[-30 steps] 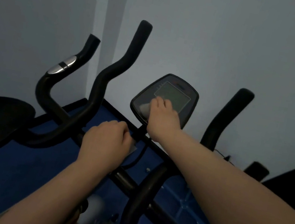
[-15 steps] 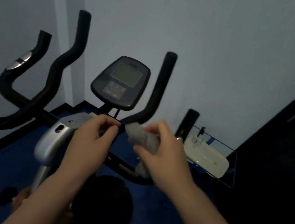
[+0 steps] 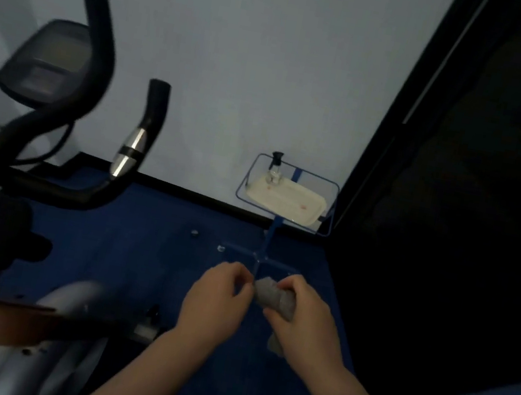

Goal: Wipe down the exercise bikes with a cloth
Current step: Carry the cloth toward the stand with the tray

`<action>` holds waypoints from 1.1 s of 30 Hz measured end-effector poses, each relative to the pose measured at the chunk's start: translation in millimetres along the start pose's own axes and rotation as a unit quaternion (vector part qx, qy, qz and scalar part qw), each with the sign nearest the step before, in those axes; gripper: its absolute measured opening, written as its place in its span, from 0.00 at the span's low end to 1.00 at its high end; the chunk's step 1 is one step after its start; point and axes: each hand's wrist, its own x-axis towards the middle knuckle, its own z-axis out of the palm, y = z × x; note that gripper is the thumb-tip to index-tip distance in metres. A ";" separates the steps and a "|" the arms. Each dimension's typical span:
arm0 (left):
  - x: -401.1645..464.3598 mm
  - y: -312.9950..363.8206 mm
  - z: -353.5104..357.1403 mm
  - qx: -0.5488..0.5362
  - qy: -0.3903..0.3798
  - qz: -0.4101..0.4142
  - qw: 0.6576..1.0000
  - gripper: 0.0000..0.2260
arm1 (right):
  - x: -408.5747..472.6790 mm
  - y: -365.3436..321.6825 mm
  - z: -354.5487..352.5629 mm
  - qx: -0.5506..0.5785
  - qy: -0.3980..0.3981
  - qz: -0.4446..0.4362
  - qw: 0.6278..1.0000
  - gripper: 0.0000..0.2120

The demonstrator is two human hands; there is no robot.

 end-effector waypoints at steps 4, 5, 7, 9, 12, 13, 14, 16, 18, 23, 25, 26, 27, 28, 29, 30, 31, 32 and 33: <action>1.3 1.9 39.0 0.044 -0.053 -0.019 0.997 0.05 | -5.4 44.2 -8.2 0.000 -0.011 0.053 0.999 0.09; 5.1 1.3 43.4 0.055 -0.060 -0.023 0.996 0.05 | -3.5 52.3 -8.0 0.004 -0.016 0.068 0.998 0.09; 15.1 -0.9 50.8 0.077 -0.075 -0.032 0.994 0.04 | 3.5 65.7 -6.4 0.008 -0.030 0.091 0.995 0.09; 31.1 -6.7 60.5 0.093 -0.095 -0.041 0.990 0.04 | 18.5 78.1 -0.7 0.011 -0.040 0.112 0.993 0.09; 53.9 -19.2 71.5 0.103 -0.132 -0.056 0.984 0.03 | 41.3 88.2 6.7 0.014 -0.053 0.135 0.989 0.09; 65.7 -23.5 75.0 0.107 -0.147 -0.062 0.981 0.04 | 51.5 92.3 8.3 0.012 -0.057 0.140 0.989 0.08; 79.9 -27.2 77.3 0.106 -0.157 -0.074 0.979 0.04 | 63.1 95.7 8.3 0.008 -0.061 0.145 0.988 0.08; 111.6 -33.4 80.1 0.093 -0.168 -0.106 0.976 0.08 | 88.4 102.7 4.6 -0.004 -0.074 0.155 0.985 0.09; 144.7 -38.4 82.3 0.091 -0.168 -0.123 0.974 0.09 | 116.2 111.7 -0.4 -0.026 -0.083 0.167 0.982 0.10; 223.1 -37.7 88.0 0.119 -0.173 -0.105 0.972 0.09 | 188.8 120.9 -7.7 -0.046 -0.063 0.183 0.980 0.11; 245.6 -31.1 90.2 0.120 -0.182 -0.107 0.970 0.08 | 210.4 120.6 -9.5 -0.041 -0.068 0.189 0.979 0.11; 255.9 -29.1 92.2 0.117 -0.183 -0.108 0.970 0.08 | 220.9 122.4 -9.2 -0.035 -0.069 0.191 0.979 0.11; 266.2 -28.8 95.1 0.114 -0.182 -0.107 0.971 0.08 | 232.0 125.3 -8.4 -0.033 -0.069 0.193 0.978 0.11; 276.6 -29.3 98.1 0.111 -0.179 -0.110 0.971 0.08 | 244.0 128.5 -7.5 -0.033 -0.069 0.197 0.977 0.11; 287.7 -29.7 101.5 0.111 -0.178 -0.114 0.971 0.09 | 257.7 132.6 -6.6 -0.030 -0.073 0.203 0.976 0.11; 299.4 -30.8 104.9 0.114 -0.180 -0.118 0.970 0.09 | 273.0 138.2 -5.3 -0.023 -0.080 0.208 0.975 0.11; 310.9 -32.3 108.8 0.120 -0.182 -0.121 0.968 0.09 | 289.1 145.0 -4.3 -0.013 -0.090 0.214 0.973 0.11; 321.3 -34.5 112.5 0.126 -0.184 -0.129 0.966 0.10 | 305.9 151.4 -3.2 -0.001 -0.103 0.223 0.969 0.11; 330.2 -37.0 115.5 0.127 -0.183 -0.142 0.964 0.10 | 321.7 157.6 -1.6 0.012 -0.117 0.233 0.965 0.11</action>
